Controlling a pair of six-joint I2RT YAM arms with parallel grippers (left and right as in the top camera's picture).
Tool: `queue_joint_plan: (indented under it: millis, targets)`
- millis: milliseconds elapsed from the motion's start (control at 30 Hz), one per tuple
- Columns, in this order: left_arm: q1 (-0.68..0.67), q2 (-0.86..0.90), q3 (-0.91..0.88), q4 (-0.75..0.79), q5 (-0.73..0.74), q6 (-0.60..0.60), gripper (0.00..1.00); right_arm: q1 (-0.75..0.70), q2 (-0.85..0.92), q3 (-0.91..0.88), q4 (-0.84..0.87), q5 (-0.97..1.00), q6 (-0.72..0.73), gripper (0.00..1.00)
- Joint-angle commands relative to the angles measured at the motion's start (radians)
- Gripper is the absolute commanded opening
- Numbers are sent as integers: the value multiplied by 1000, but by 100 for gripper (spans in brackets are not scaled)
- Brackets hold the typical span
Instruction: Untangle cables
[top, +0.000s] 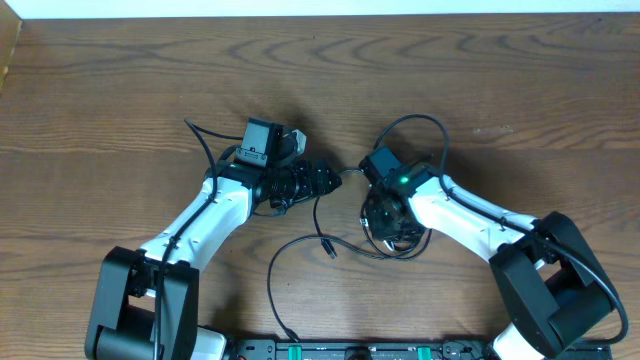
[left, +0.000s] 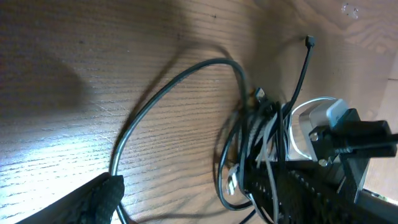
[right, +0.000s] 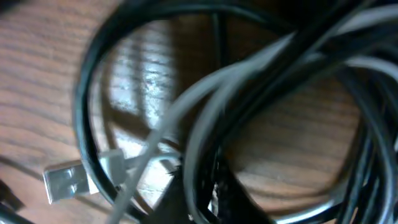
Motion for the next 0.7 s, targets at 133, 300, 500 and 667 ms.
queue_joint_plan:
  millis: [133,300,500,667]
  targets:
    - [2,5,-3,-2,9,-8,85,-10,-37,39,-35,11,2,1]
    - [2,5,-3,-2,8,-8,85,-38,-120,115,-127,11,-45,2]
    - [2,5,-3,-2,-18,-8,85,-43,-227,170,-194,10,-88,4]
    - [2,5,-3,-2,-17,-8,85,-43,-262,170,-194,11,-88,14]
